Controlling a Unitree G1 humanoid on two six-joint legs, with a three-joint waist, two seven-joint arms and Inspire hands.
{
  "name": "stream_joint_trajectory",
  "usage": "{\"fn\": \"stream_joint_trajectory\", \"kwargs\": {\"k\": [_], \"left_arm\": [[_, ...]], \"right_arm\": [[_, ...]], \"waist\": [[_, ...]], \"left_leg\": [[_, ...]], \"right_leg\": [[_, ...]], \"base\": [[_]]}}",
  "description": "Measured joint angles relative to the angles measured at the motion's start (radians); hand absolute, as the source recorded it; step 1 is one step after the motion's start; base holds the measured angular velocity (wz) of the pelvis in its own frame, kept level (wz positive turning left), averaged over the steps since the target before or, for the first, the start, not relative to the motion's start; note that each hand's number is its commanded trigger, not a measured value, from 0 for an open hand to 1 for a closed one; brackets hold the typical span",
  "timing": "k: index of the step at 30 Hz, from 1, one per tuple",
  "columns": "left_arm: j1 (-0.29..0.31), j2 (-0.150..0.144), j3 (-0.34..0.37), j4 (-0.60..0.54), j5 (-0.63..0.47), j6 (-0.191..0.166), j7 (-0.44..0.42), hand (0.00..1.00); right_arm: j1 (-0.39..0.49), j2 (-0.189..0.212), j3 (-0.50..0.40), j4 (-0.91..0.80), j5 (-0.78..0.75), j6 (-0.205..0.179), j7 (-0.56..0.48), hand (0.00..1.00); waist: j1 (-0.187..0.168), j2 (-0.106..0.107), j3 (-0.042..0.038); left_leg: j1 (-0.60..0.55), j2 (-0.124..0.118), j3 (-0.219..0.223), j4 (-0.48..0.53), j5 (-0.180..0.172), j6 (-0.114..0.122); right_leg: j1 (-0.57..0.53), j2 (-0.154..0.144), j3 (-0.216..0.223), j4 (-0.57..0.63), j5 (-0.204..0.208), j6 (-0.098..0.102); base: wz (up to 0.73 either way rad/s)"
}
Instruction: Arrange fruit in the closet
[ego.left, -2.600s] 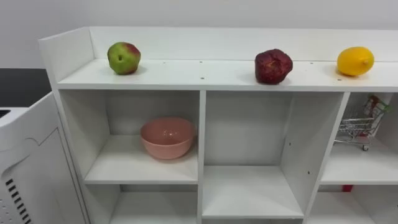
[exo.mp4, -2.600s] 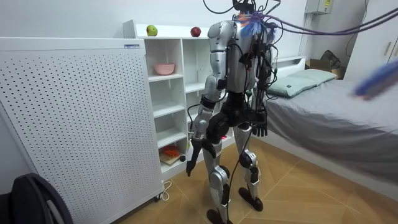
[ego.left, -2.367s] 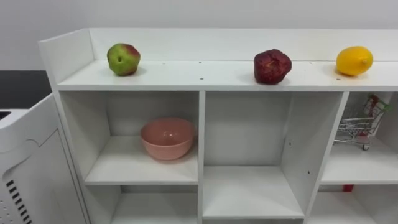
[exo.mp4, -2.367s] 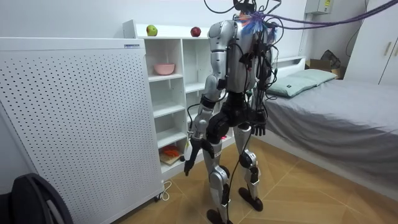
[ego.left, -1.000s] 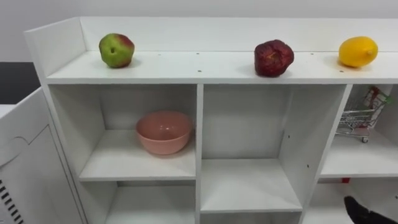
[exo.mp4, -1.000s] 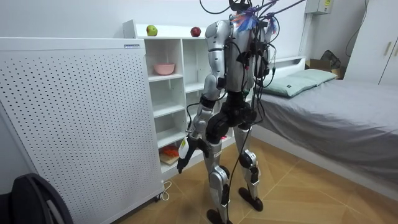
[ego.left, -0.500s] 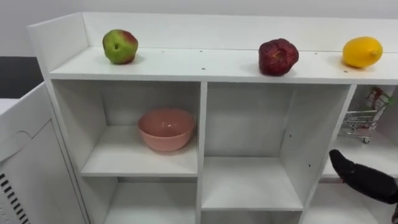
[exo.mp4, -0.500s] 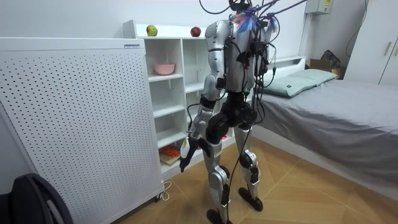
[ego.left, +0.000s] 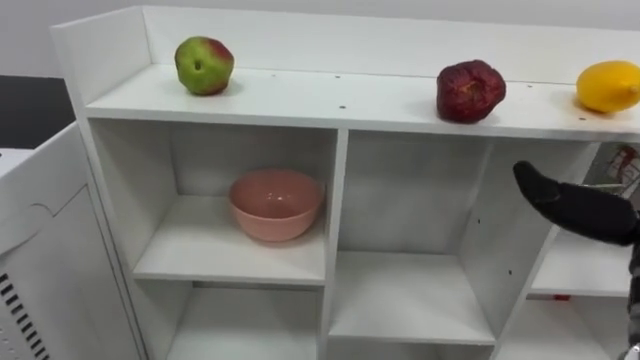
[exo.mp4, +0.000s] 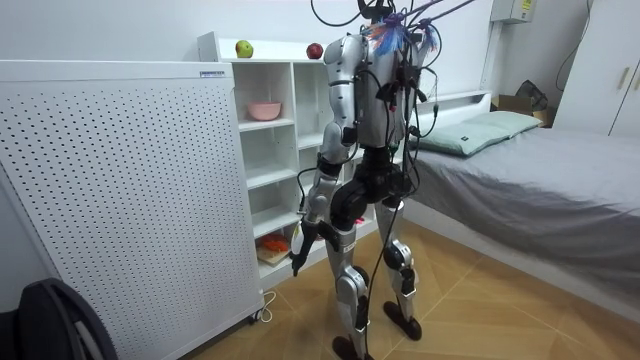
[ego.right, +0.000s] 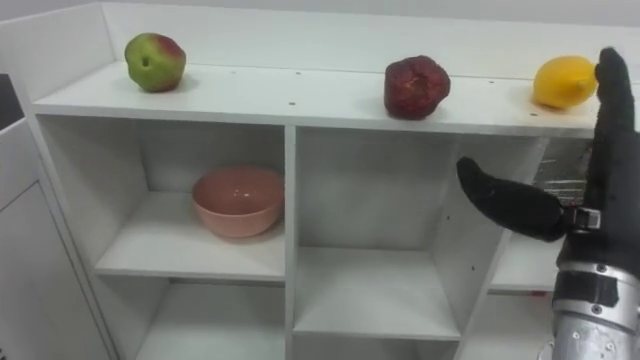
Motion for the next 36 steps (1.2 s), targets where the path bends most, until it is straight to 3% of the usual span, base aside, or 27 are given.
{"fn": "stream_joint_trajectory", "kwargs": {"k": [6, 22, 33, 36], "left_arm": [[-0.012, 0.009, -0.003, 0.01, -0.002, -0.014, 0.001, 0.0], [-0.016, 0.009, -0.006, 0.01, -0.002, -0.014, 0.005, 0.0], [-0.017, 0.009, 0.003, 0.01, 0.0, -0.009, 0.0, 0.0], [-0.018, 0.009, 0.006, 0.009, 0.0, 0.003, -0.01, 0.0]], "right_arm": [[-0.046, -0.001, 0.05, 0.0, 0.001, 0.0, 0.04, 0.0], [-0.088, -0.002, 0.067, 0.0, 0.005, 0.001, 0.079, 0.0], [-0.088, -0.002, 0.065, 0.015, 0.049, 0.023, 0.12, 0.0], [-0.089, -0.018, 0.065, 0.063, 0.048, 0.027, 0.13, 0.0]], "waist": [[0.014, -0.01, -0.003], [0.035, -0.001, -0.0107], [0.036, -0.002, -0.0096], [0.036, -0.006, -0.008]], "left_leg": [[-0.003, 0.0, 0.001, -0.002, 0.0, 0.0], [-0.006, 0.0, -0.002, 0.002, 0.0, 0.0], [-0.007, 0.0, -0.013, 0.001, 0.0, 0.0], [-0.008, -0.001, -0.015, 0.001, 0.0, 0.0]], "right_leg": [[-0.004, 0.0, 0.0, 0.001, 0.0, 0.0], [-0.002, 0.0, -0.002, 0.0, 0.0, 0.0], [-0.003, 0.0, -0.007, 0.0, 0.0, 0.0], [0.0, 0.0, -0.016, 0.0, 0.0, 0.0]], "base": [[0.0], [0.0], [0.0], [0.06]]}}
